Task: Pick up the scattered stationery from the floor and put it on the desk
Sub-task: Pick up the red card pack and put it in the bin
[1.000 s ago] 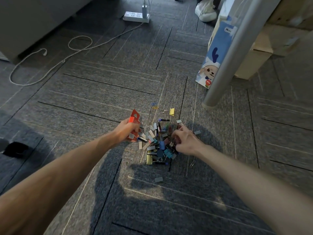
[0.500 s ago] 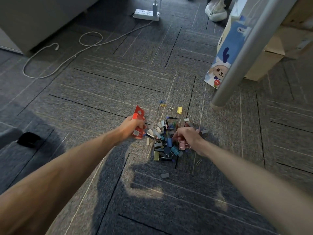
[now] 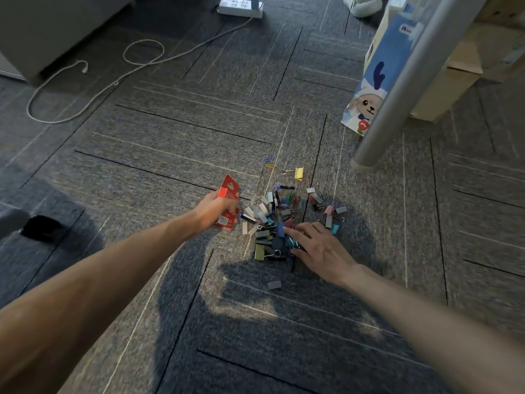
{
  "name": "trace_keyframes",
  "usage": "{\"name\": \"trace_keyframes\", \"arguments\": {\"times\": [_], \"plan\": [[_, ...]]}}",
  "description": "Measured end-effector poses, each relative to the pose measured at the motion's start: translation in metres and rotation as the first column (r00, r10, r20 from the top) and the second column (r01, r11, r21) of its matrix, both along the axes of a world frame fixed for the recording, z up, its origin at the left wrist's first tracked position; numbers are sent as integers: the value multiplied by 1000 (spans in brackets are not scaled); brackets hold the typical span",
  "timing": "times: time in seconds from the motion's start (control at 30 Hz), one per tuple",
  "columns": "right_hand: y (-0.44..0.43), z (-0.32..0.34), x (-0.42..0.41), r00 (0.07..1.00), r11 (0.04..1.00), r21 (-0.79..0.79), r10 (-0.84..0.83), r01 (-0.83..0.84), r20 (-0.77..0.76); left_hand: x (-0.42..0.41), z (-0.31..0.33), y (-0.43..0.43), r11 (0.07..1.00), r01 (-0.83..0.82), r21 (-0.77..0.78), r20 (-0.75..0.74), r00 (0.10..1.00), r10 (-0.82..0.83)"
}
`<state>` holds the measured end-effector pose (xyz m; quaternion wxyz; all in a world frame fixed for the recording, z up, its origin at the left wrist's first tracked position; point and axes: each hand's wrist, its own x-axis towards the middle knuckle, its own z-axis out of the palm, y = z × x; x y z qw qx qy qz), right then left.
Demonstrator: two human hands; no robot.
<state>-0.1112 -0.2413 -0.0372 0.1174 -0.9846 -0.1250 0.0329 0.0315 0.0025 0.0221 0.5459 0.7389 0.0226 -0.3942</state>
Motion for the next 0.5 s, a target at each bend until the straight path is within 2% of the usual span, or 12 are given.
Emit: {"name": "trace_keyframes", "arguments": {"times": [0.07,0.17,0.2,0.23,0.27,0.3,0.33,0.4,0.43,0.47,0.5], "plan": [[8,4,4,999,996,76,-37,38,-16,-2,0,-4,1000,-11,-8,-6,1000,11],[12,9,11,987,973,187,-111,132,-119,-2,-1,-8,999,-40,-34,-14,999,40],[12,12,14,965,924,300,-189,237,-181,-1,-1,-10,997,-50,-50,-24,999,49],[12,15,16,921,817,436,-284,377,-266,-2,-1,-13,995,-64,-73,-43,997,61],[12,18,17,858,667,544,-351,510,-374,-3,1,-15,992,-77,-101,-62,995,71],[12,23,19,787,473,630,-359,616,-502,-4,3,-17,987,-86,-133,-83,994,76],[12,27,20,717,236,679,-295,695,-631,-5,4,-19,982,-91,-164,-105,992,74],[8,35,18,636,-296,621,-55,726,-770,-5,5,-20,975,-89,-206,-139,988,61],[3,39,16,630,-475,537,48,697,-775,-4,5,-20,973,-90,-214,-149,987,59],[-2,41,13,640,-573,475,118,668,-759,-4,5,-21,971,-97,-218,-158,985,63],[-5,44,12,649,-612,441,160,657,-744,-2,4,-21,970,-105,-220,-166,984,69]]}}
